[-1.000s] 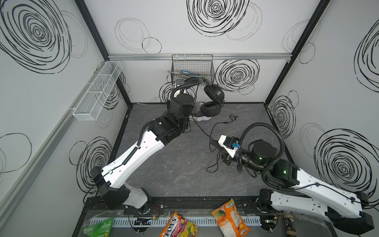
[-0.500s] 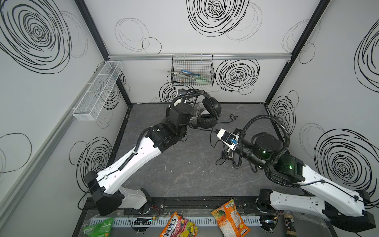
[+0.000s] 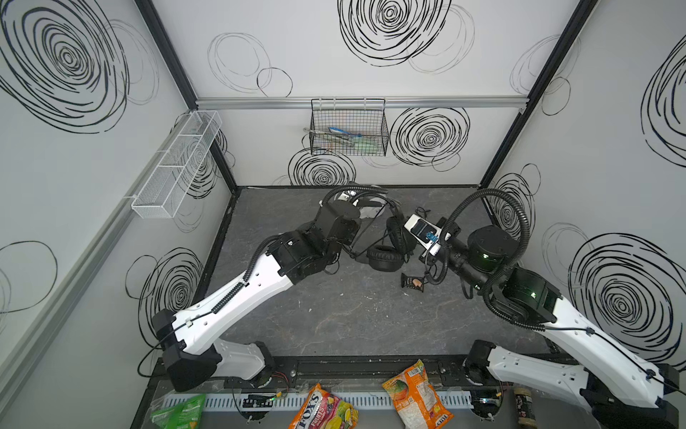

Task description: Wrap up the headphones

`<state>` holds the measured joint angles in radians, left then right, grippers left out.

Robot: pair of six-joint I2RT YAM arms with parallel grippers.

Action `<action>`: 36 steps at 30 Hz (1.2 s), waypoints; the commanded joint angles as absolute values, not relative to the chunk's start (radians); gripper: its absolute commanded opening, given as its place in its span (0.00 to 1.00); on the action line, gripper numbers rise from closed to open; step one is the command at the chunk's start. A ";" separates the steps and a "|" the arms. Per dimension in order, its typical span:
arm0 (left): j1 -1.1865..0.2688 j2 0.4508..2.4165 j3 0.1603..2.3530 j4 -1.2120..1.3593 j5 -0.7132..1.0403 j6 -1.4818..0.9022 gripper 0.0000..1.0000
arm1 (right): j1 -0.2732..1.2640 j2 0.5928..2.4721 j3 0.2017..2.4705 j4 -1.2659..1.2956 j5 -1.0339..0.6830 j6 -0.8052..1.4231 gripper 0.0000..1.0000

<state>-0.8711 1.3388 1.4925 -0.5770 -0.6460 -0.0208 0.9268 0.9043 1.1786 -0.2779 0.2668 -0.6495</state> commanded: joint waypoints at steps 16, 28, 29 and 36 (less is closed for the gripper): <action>-0.997 1.248 1.550 -0.655 -0.522 0.012 0.00 | 0.766 0.891 1.187 -0.204 0.220 -0.627 0.03; -1.029 1.221 1.573 -0.642 -0.452 -0.023 0.00 | 0.677 0.895 1.145 -0.175 0.229 -0.517 0.08; -1.032 1.225 1.583 -0.651 -0.442 -0.026 0.00 | 0.673 0.895 1.142 -0.169 0.226 -0.508 0.08; -1.034 1.211 1.628 -0.662 -0.389 -0.063 0.00 | 0.628 0.872 1.119 -0.154 0.178 -0.441 0.15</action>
<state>-1.0214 1.2503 1.5715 -0.6952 -0.4458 -0.0265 0.6537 0.8970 1.1286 -0.2241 0.1642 -0.4961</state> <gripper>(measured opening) 0.086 0.142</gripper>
